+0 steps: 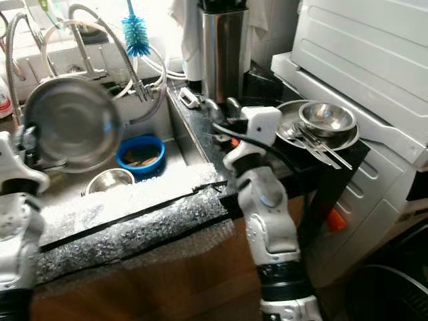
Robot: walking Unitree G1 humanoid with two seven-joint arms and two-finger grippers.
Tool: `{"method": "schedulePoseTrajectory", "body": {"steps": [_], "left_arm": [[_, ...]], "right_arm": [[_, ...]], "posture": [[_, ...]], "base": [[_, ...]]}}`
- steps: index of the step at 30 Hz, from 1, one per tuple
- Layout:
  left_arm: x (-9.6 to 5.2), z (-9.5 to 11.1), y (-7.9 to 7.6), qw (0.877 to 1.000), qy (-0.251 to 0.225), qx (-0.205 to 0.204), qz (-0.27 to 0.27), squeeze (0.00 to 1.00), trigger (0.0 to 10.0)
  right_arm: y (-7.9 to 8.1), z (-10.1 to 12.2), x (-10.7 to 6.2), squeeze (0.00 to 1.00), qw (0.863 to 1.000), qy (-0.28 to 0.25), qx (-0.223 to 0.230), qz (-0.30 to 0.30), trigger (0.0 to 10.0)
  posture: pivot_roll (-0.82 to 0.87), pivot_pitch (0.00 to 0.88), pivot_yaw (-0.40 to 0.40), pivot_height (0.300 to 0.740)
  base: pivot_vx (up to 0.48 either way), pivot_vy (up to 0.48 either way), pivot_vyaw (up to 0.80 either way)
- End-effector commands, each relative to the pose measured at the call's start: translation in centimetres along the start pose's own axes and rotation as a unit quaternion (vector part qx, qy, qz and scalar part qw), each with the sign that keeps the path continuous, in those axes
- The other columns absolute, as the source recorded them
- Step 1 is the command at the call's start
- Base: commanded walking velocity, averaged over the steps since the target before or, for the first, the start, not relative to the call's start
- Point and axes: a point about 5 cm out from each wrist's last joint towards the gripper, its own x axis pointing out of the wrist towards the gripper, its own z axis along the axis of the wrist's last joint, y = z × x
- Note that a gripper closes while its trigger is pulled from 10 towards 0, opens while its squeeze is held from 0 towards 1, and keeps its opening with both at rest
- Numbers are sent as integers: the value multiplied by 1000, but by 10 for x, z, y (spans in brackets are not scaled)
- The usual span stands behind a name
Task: Kitchen organization
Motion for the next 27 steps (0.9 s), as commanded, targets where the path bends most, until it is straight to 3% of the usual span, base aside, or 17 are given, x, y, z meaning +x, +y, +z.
{"method": "schedulePoseTrajectory", "body": {"steps": [1,4,8,10,14,17,22,23,24,27], "left_arm": [[2,3,19,999,-9,34,14,0,10000],[2,-2,30,999,4,49,23,0,10000],[3,-13,32,998,32,54,20,0,10000],[2,-24,30,994,63,88,3,0,10000],[2,-30,34,994,79,71,17,0,10000],[5,-41,32,991,120,57,15,0,10000],[6,-42,31,991,122,55,13,0,10000],[12,-45,20,989,136,49,-13,0,10000],[12,-45,20,989,136,49,-13,0,10000],[28,-59,-4,975,210,17,-73,0,10000]], "right_arm": [[-1,5,-4,0,1000,-8,-17,-3,10000],[-6,2,-9,0,999,1,-30,-12,10000],[-8,0,-11,0,999,6,-34,-20,10000],[-7,0,-11,0,999,5,-34,-21,10000],[-5,0,-11,0,999,4,-32,-21,10000],[-4,1,-9,0,999,3,-30,-23,10000],[-4,1,-9,0,999,3,-30,-23,10000],[-2,1,-8,0,999,5,-28,-18,10000],[-2,1,-8,0,999,5,-28,-18,10000],[6,-1,-3,0,1000,12,-23,-3,10000]], "posture": [[-116,0,67,740],[-117,0,68,740],[-120,0,69,740],[-122,0,71,740],[-126,0,71,740],[-118,0,67,740],[-118,0,67,740],[-116,0,67,740],[-116,0,67,740],[-127,0,76,740]], "base": [[0,0,0],[0,0,0],[0,0,0],[0,0,0],[0,0,0],[0,0,0],[0,0,0],[0,0,0],[0,0,0],[0,0,0]]}}
